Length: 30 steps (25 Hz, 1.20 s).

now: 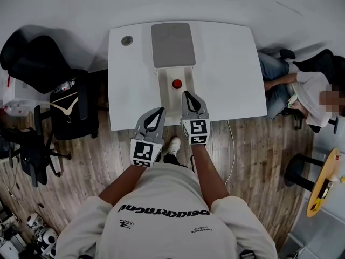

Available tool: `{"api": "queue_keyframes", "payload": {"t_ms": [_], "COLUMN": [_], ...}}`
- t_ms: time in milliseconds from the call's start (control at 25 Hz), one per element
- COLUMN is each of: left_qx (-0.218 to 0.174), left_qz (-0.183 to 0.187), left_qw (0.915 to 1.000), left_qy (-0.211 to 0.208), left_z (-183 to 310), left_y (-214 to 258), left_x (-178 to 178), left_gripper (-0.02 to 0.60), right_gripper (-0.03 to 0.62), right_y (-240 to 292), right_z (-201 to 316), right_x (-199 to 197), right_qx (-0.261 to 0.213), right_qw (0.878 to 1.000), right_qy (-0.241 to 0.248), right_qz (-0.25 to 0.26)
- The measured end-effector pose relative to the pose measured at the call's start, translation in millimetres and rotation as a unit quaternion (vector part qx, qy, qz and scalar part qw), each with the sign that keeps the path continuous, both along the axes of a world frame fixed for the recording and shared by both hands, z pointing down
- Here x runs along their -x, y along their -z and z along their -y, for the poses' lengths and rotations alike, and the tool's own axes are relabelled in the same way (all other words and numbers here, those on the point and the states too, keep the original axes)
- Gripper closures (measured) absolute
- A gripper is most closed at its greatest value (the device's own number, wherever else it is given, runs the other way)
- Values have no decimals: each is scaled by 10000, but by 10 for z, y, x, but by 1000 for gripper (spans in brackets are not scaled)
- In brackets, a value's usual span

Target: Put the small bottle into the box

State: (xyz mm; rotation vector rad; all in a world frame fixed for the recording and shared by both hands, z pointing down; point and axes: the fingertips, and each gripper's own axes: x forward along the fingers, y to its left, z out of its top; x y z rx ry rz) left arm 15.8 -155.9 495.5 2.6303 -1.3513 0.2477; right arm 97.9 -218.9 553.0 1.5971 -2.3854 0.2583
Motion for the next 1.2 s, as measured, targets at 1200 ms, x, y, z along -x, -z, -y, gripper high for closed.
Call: {"api": "queue_keyframes", "payload": {"t_ms": [1200], "left_qx": [-335], "left_qz": [-19], "left_qw": [9994], "left_qy": [-13], "left_z": [-106], "left_y": [274], "left_x": [82], "left_gripper": [575], "right_gripper": [602], "right_y": [706], "right_z": [-561], "right_x": [97], "right_qx": [-643], "right_qw": [9970], "right_qy": [12], "right_qz": [427]}}
